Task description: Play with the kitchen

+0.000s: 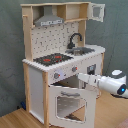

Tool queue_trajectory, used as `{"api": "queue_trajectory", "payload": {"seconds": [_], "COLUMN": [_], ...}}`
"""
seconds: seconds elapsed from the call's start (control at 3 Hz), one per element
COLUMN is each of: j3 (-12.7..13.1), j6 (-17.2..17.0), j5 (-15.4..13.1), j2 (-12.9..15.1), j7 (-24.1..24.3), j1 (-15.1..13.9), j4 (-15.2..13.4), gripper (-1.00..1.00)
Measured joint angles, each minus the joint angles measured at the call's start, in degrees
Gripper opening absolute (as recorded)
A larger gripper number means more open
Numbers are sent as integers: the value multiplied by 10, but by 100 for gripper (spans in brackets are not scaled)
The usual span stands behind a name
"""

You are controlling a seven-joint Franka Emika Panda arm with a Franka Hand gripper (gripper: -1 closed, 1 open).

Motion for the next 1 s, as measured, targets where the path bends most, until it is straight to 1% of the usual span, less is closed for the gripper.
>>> {"api": "queue_trajectory", "payload": {"seconds": [1.0], "j3": [18], "j6": [-100], "j5": [61], "j2": [-14], "j7": [-119], "j1": [113], "j4": [-18], "gripper": [100]}}
